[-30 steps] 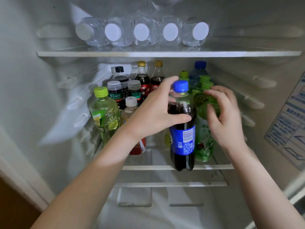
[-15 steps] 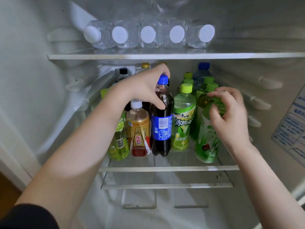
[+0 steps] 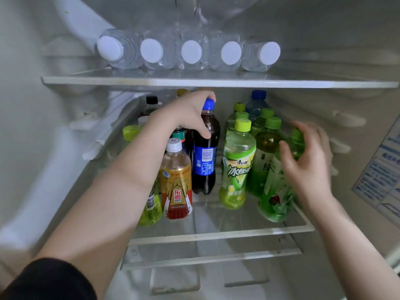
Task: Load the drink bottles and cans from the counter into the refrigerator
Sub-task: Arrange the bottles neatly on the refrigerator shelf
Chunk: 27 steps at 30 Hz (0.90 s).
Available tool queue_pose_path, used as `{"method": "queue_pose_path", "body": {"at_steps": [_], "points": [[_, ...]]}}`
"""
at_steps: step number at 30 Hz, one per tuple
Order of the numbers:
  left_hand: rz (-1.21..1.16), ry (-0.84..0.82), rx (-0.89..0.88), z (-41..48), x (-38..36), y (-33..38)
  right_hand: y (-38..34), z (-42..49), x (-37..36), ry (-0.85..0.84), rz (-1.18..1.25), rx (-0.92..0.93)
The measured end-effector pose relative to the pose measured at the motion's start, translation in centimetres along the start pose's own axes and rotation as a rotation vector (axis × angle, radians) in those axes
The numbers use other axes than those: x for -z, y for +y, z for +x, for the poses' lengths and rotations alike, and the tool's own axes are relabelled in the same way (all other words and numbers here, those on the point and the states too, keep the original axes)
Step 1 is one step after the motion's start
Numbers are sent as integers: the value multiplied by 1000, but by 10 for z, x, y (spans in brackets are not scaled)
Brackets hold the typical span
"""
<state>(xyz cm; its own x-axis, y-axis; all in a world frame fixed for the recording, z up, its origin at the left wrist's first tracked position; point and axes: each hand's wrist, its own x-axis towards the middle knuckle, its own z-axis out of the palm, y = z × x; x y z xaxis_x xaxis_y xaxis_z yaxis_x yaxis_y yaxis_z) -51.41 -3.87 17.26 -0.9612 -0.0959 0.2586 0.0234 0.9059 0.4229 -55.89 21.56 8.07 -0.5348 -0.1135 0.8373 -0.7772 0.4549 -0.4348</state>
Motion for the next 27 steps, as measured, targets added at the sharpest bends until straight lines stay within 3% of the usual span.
{"method": "queue_pose_path", "body": {"at_steps": [9, 13, 17, 21, 27], "points": [[-31, -65, 6, 16, 5, -9, -2, 6, 3, 20, -130, 54], [-19, -80, 14, 17, 8, -13, -30, 14, 2, 61, -191, 204], [29, -67, -6, 15, 4, -9, -60, 21, -12, -154, -367, 273], [37, -74, -14, 13, 4, -6, -71, 20, -28, -494, -546, 110], [24, -93, -6, 14, 3, -4, -59, 14, -14, -494, -423, 24]]}}
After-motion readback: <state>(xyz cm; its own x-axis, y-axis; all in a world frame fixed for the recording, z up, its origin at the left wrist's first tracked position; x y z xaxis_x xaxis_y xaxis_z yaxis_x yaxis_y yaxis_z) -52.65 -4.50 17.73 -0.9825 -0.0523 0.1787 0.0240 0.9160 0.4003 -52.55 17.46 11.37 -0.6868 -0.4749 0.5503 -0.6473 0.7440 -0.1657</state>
